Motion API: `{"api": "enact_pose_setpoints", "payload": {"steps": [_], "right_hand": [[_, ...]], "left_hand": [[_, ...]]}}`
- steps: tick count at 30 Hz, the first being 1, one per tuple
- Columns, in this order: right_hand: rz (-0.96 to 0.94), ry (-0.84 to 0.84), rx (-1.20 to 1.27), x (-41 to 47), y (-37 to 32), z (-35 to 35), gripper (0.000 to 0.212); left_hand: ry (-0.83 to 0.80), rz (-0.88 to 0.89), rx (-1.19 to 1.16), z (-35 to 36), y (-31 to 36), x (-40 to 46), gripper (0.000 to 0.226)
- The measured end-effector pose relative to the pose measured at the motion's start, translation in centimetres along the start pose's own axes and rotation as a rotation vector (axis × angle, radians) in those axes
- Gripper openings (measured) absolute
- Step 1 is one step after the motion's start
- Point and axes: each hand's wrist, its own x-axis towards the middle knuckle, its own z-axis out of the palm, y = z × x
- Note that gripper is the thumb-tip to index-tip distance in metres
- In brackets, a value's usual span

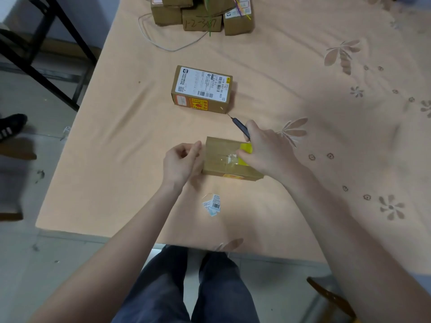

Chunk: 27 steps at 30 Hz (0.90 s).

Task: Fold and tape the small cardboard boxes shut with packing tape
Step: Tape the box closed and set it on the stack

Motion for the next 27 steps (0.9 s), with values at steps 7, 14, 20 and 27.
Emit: {"api": "enact_pose_setpoints", "payload": {"steps": [7,14,20,27], "right_hand": [[0.009,-0.03,-0.076,1.0,-1.9,0.2,0.026],[-0.006,-0.016,-0.136,1.4,-2.6,0.7,0.03],[0.0,-0.005,-0.091,1.7,-2.3,0.9,0.029],[-0.005,-0.003,-0.087,1.8,-2.3,1.0,0.029]], "left_hand": [[0.082,0.012,0.033,0.5,-1.3,1.7,0.018],[0.038,0.047,0.208,2.1,-2.9,2.0,0.015],[-0.049,0.237,0.54,2.5,-3.5,1.4,0.026],[0.01,0.476,0.973,2.1,-3.4,2.1,0.028]]}}
